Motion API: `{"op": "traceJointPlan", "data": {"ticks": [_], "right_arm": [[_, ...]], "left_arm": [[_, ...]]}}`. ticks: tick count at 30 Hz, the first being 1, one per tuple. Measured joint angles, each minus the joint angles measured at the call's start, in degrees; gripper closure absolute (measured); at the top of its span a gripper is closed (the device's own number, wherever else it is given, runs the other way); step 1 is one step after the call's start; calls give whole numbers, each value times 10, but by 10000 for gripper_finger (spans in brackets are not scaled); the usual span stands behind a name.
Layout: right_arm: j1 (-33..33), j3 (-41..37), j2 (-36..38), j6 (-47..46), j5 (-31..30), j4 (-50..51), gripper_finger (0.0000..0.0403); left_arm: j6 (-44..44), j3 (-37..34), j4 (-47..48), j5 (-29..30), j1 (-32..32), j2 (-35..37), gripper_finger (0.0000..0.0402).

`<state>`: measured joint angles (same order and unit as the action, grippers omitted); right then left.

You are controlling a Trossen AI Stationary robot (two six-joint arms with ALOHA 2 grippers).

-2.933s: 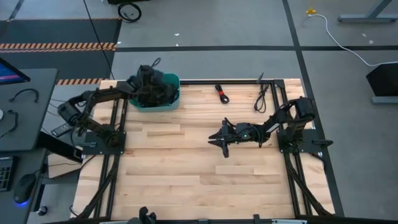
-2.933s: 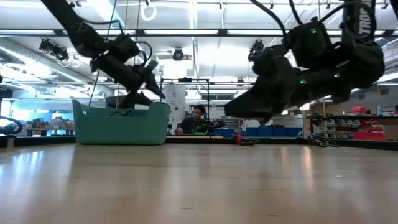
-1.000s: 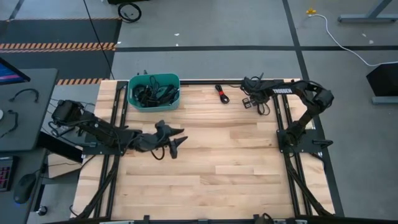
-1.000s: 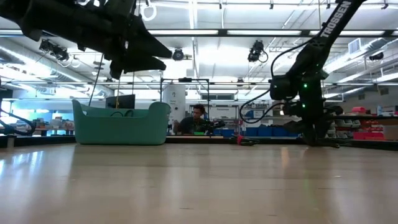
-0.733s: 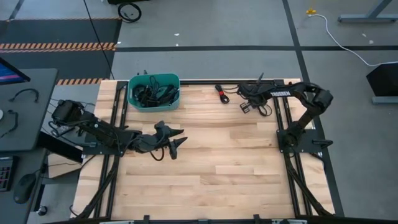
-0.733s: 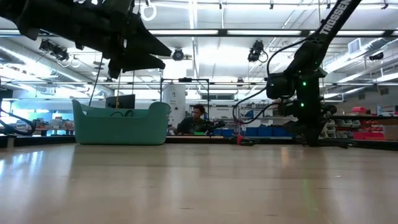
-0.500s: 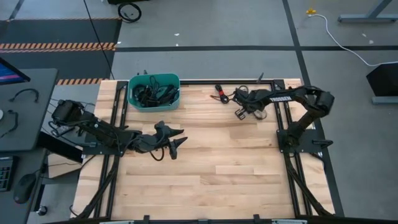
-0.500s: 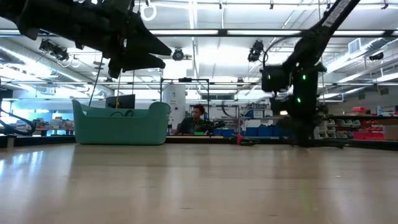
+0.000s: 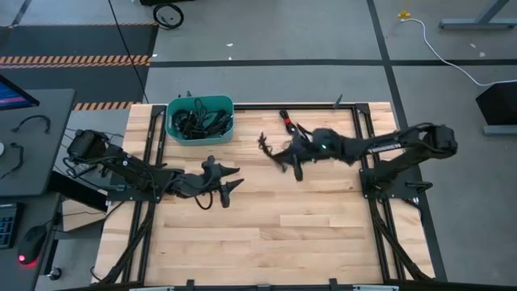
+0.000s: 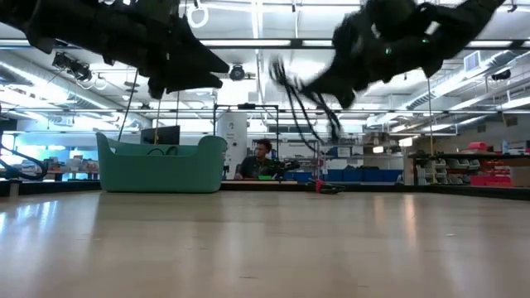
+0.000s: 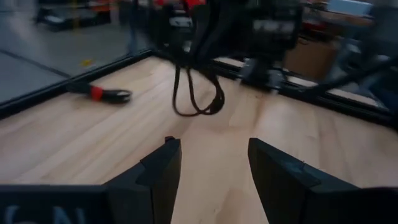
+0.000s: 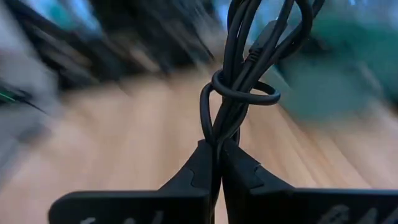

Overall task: Pick and place USB-C Cables
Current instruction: Put the black charger cable into the blue bin

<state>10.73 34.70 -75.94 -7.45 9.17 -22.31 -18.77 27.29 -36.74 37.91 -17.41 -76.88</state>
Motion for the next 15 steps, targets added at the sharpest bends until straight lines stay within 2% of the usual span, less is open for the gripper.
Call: {"op": "traceJointPlan", "data": {"ticks": [3, 7, 10, 15], "right_arm": [[-45, -48, -36, 6, 33, -249, 386], [-91, -72, -105, 41, 35, -486, 386], [-112, -63, -154, 56, 31, -571, 386], [-123, -20, -213, 61, 25, -600, 386]], "left_arm": [[58, 0, -27, -44, 0, 0, 204], [153, 0, -80, -102, 0, 0, 194], [183, 0, -122, -120, 12, 0, 180], [176, 16, -147, -175, 51, -6, 151]]}}
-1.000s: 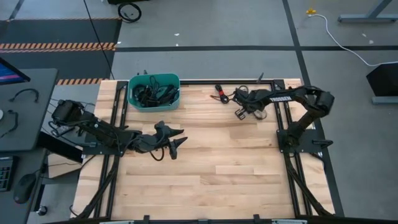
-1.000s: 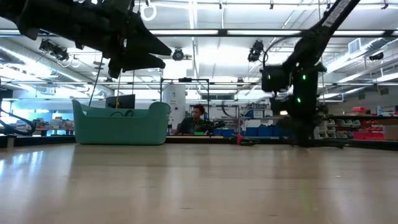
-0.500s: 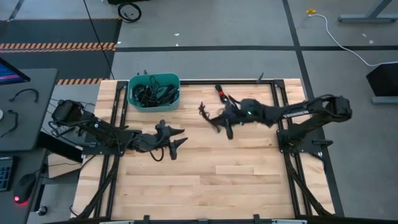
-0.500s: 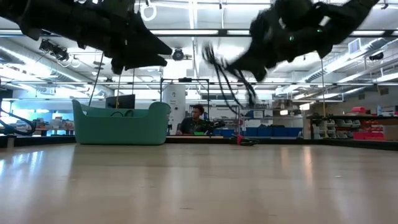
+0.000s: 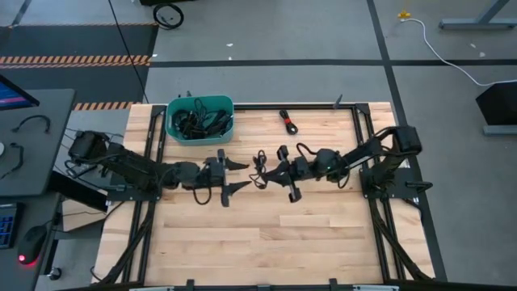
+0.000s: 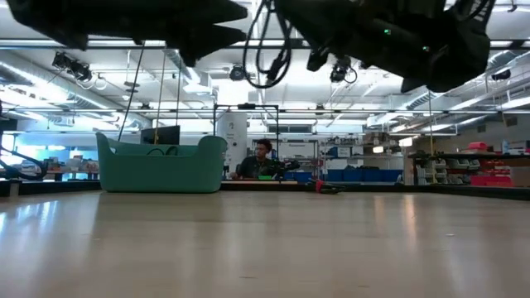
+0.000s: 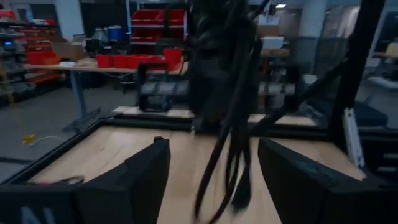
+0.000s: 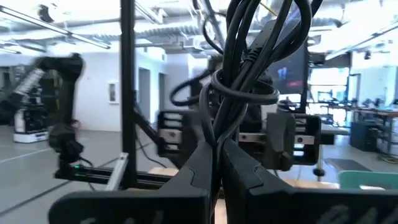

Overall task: Pick and place USB-C Cables
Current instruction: Put the black charger cable into the blue bin

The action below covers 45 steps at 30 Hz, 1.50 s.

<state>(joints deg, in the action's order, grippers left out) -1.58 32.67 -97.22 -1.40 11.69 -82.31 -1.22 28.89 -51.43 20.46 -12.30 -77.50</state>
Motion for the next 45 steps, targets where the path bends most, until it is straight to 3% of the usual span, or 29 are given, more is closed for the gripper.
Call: {"op": "traceJointPlan", "data": {"ticks": [4, 12, 16, 21, 24, 29, 32, 36, 38, 40, 45], "right_arm": [[1, 32, -27, 3, -16, -1, 386], [1, 46, -38, 18, -43, -3, 387], [1, 46, -38, 16, -44, 0, 380], [3, 46, -38, 16, -48, 11, 333], [7, 44, -23, 16, -44, 46, 302], [15, 36, 38, 24, -51, 134, 263], [22, 20, 83, 34, -50, 191, 252], [28, -7, 131, 32, -78, 241, 250], [29, -23, 144, 32, -93, 249, 251], [28, -39, 152, 34, -104, 247, 251], [28, -58, 154, 26, -123, 245, 251]], "left_arm": [[-11, 39, -10, -37, 21, -50, 136], [-10, 126, -4, -36, 29, -161, 147], [2, 153, 32, -34, 32, -181, 200], [4, 158, 87, -3, 21, -172, 316], [3, 157, 137, 36, 7, -154, 381], [-11, 158, 252, 187, -40, -103, 377], [-69, 157, 368, 269, -53, -44, 382], [-175, 158, 559, 328, -11, 52, 382], [-220, 158, 637, 316, 49, 93, 382], [-241, 157, 694, 259, 136, 124, 382], [-234, 157, 711, -22, 404, 115, 382]]}}
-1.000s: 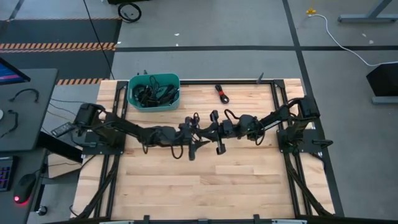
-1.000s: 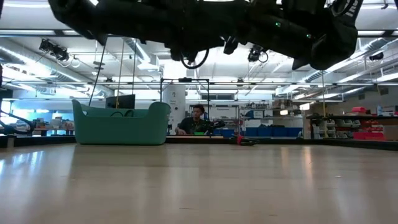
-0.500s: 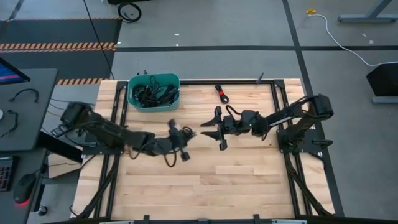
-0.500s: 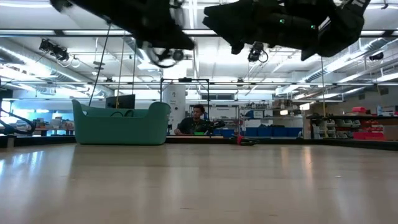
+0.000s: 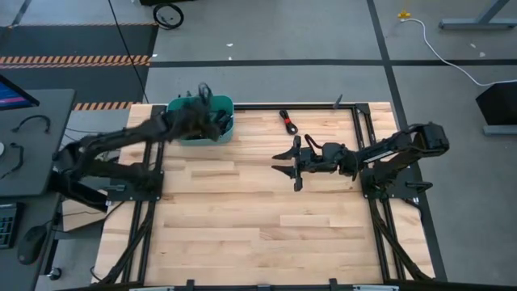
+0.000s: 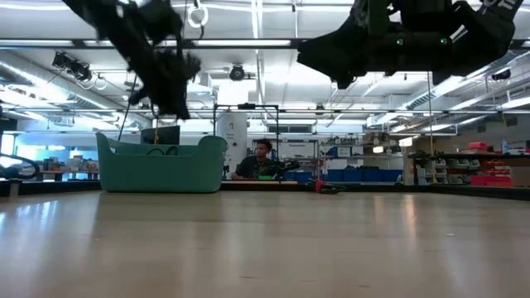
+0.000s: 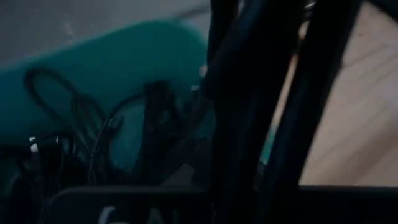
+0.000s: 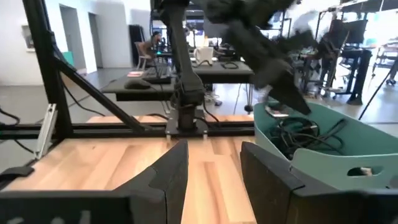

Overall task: Pick and place USB-C Cables
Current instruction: Put the black charger cable into the blue bin

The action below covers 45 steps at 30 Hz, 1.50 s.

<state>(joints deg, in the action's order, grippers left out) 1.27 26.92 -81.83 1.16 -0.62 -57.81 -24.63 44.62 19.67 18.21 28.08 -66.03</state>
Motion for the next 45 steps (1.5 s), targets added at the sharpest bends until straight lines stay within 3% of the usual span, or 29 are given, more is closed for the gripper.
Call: {"op": "traceJointPlan", "data": {"ticks": [3, 6, 11, 14, 22, 26, 31, 45], "right_arm": [[-1, -4, -5, -11, 1, -8, 251], [-4, -4, -10, -18, 2, -6, 251], [-9, -4, -13, -14, 2, -2, 251], [-9, -4, -15, -12, 2, -4, 251], [-9, -4, -15, -10, 2, -3, 251], [-9, -4, -15, -10, 2, -2, 251], [-9, -4, -15, -10, 2, 4, 251], [-9, -4, -15, -43, 2, 36, 251]], "left_arm": [[23, 0, 4, -82, 115, -51, 382], [27, 0, 1, -135, 187, -99, 370], [43, 0, 3, -246, 221, -148, 324], [50, 1, 16, -270, 221, -152, 293], [102, 102, 179, -269, 214, -153, 210], [104, 166, 228, -196, 194, -153, 201], [99, 180, 175, -83, 180, -157, 233], [73, 129, 122, -79, 149, -202, 330]]}}
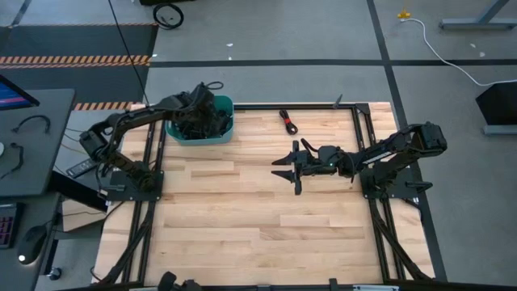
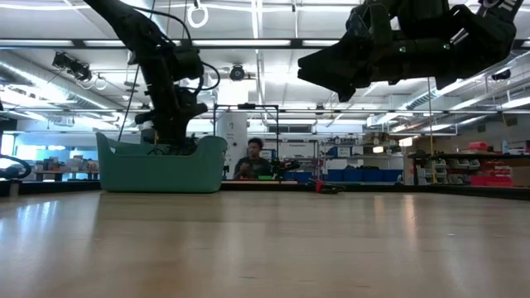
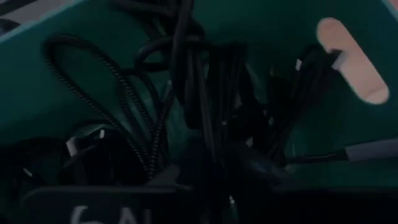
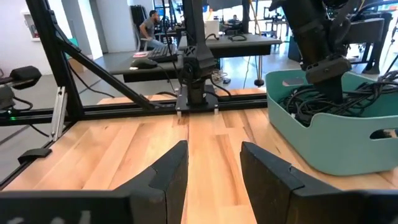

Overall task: Pick and place USB-C Cables
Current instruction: Put the black charger cable into the blue bin

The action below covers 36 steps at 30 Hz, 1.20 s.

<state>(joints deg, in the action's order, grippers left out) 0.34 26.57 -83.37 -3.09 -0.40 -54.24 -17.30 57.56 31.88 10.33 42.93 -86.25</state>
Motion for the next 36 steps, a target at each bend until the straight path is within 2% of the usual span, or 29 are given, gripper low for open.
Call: {"op": "traceJointPlan", "data": {"ticks": [6, 10, 12, 19, 26, 30, 36], "right_arm": [[-10, 0, 0, -3, 0, 3, 251], [-14, 0, 0, -2, 0, 4, 251], [-14, 0, 0, -2, 0, 4, 251], [-14, 0, 0, -4, 0, -1, 251], [-15, 0, 0, -14, 0, 4, 251], [-15, 0, 0, -13, 0, 4, 251], [-15, 0, 0, -13, -3, 8, 251]], "left_arm": [[30, 31, 53, 0, -21, 4, 388], [69, 85, 120, -26, -39, 5, 387], [98, 100, 120, -42, -50, 2, 388], [179, 103, 127, -28, -59, -31, 387], [175, 103, 165, 36, -53, -91, 387], [145, 103, 175, 39, -43, -115, 387], [159, 104, 172, 39, -43, -126, 377]]}}
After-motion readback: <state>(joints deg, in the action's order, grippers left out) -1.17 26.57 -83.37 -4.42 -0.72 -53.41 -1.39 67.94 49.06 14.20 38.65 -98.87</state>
